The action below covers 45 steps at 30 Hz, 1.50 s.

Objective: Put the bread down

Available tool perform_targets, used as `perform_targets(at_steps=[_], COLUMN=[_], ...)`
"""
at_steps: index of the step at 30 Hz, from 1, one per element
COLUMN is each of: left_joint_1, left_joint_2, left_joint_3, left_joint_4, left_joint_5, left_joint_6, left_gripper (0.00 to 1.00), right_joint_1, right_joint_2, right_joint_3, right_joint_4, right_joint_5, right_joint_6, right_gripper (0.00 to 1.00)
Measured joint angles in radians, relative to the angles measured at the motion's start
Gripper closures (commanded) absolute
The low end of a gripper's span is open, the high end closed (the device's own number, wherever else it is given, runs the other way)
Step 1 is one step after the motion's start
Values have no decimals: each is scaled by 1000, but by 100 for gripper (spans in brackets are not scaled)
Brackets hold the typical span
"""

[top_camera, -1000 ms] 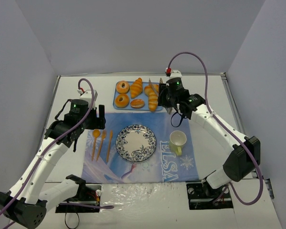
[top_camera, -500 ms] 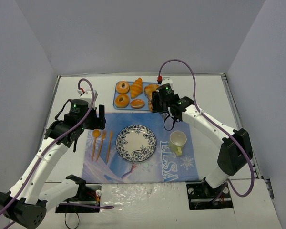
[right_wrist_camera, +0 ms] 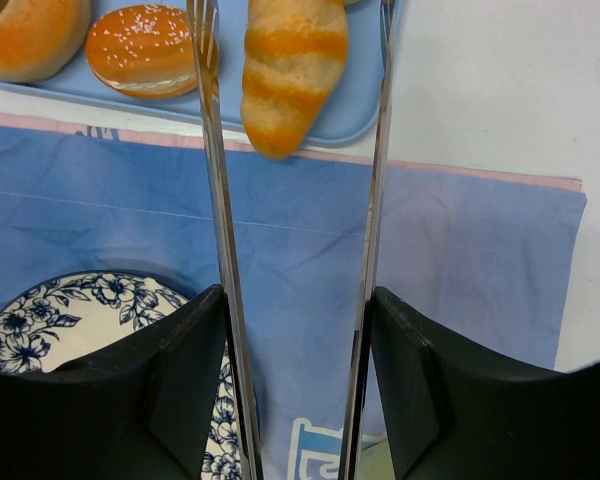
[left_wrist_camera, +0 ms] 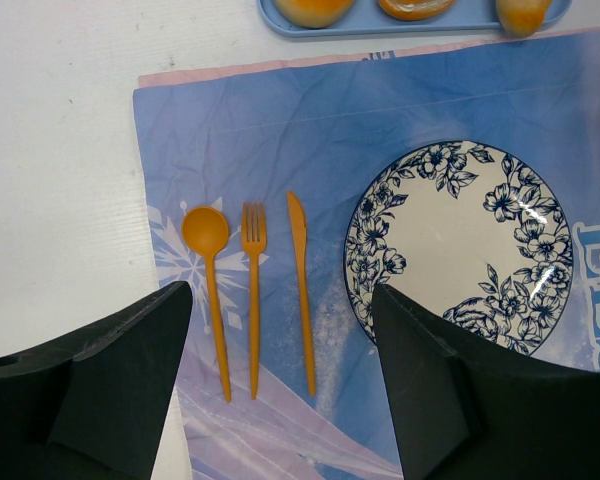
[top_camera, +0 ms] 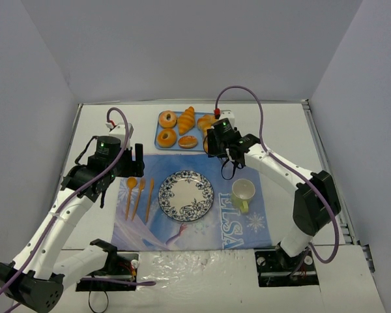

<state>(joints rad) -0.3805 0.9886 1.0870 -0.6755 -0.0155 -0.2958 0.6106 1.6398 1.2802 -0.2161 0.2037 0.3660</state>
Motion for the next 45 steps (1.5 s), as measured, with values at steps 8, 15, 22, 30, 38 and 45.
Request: perform_targets(at_steps=[8,15,22,30,38,45], left_joint_1=[0,0,0,0,0,0], left_joint_2=[0,0,0,0,0,0], left_joint_3=[0,0,0,0,0,0], left_joint_4=[0,0,0,0,0,0], left_joint_5=[0,0,0,0,-1,-1], left_joint_6=[0,0,0,0,0,0], left_gripper=[31,31,31,31,31,31], right_joint_1=[0,0,0,0,1,72], right_joint_2=[51,71,73,18,-196,-324], right_joint_3=[-7,-13,-14,-21,-22,-103], right_joint_4=[15,23,27,3,-41,-62], right_joint_5=[1,0,-3,-34,-155,-257], right_joint_6=[0,0,-1,-10,-31,-33], right_gripper=[48,57,76,77,76,76])
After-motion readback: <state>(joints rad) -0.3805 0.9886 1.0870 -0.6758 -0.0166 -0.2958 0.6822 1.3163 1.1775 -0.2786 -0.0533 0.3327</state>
